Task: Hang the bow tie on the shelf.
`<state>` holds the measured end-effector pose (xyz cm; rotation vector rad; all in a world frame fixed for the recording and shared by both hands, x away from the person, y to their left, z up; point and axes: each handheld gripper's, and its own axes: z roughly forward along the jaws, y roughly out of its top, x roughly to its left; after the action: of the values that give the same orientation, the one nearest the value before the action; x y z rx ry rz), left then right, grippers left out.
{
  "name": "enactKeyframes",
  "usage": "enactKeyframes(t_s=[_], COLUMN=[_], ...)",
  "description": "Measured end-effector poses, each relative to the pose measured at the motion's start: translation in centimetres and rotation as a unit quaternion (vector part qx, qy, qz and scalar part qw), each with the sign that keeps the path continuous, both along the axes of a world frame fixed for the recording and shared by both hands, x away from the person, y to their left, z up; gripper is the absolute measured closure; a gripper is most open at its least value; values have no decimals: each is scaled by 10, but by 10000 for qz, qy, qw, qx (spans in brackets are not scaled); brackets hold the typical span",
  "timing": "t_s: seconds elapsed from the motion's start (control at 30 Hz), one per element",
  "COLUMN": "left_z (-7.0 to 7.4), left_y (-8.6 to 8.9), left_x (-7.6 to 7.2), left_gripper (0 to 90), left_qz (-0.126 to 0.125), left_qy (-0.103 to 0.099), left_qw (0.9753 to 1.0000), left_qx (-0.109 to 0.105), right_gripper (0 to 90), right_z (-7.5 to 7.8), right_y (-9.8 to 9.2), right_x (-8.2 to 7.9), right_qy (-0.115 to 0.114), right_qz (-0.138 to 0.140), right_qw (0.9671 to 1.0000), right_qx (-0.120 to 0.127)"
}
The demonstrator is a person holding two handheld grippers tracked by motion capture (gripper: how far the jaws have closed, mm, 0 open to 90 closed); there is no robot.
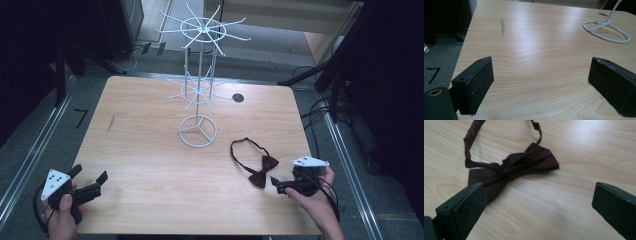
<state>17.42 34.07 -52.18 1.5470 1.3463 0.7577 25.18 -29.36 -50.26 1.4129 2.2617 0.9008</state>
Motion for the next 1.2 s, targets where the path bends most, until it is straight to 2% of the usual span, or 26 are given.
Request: enactKeyframes(t_s=[0.1, 0.13, 0.2, 0.23, 0.33, 0.37, 0.47, 0.57, 0.6, 0.63, 0.7, 0.73, 0.77, 0.8, 0.93, 1.03, 1.2], left_z=[0, 0, 0, 0, 0, 0, 0, 0, 0, 0, 0, 0, 0, 0, 0, 0, 0], left_y=[0, 0, 0, 0, 0, 0, 0, 0, 0, 0, 0, 0, 0, 0, 0, 0, 0], left_x=[0, 0, 0, 0, 0, 0, 0, 0, 0, 0, 0, 0, 0, 0, 0, 0, 0], left_gripper=[67, 67, 67, 67, 67, 67, 67, 67, 67, 67, 67, 67, 67, 67, 67, 67, 67], left_qz=[-9, -8, -8, -9, -15, -19, -21, -25, -18, -23, -27, -33, -33, -35, -40, -41, -51], left_qy=[-12, -5, -3, -2, -3, -3, -3, 1, -6, 1, 5, 8, 8, 9, 15, 7, -1], left_qw=[10000, 10000, 10000, 10000, 10000, 10000, 10000, 10000, 10000, 10000, 10000, 10000, 10000, 10000, 10000, 10000, 10000], left_qx=[-12, -14, -16, -19, -18, -19, -20, -10, -16, -16, -19, -26, -26, -23, -32, -46, -42], right_gripper=[0, 0, 0, 0, 0, 0, 0, 0, 0, 0, 0, 0, 0, 0, 0, 0, 0], right_z=[6, 9, 10, 14, 17, 18, 19, 19, 18, 17, 16, 14, 14, 11, 5, 3, -5], right_y=[9, 14, 16, 21, 29, 32, 41, 45, 48, 53, 55, 61, 61, 65, 73, 77, 81], right_x=[11, 18, 20, 26, 32, 33, 37, 41, 43, 47, 49, 53, 53, 56, 62, 65, 73], right_qy=[178, 331, 373, 524, 708, 708, 786, 850, 882, 970, 1017, 1109, 1109, 1182, 1291, 1323, 1465], right_qz=[206, 328, 363, 483, 681, 740, 788, 851, 877, 960, 978, 1005, 1005, 1051, 1104, 1108, 1137], right_qw=[9995, 9986, 9983, 9967, 9938, 9930, 9903, 9885, 9874, 9847, 9837, 9812, 9812, 9790, 9741, 9728, 9683], right_qx=[-133, -230, -271, -383, -528, -596, -837, -914, -981, -1086, -1116, -1216, -1216, -1283, -1492, -1543, -1672])
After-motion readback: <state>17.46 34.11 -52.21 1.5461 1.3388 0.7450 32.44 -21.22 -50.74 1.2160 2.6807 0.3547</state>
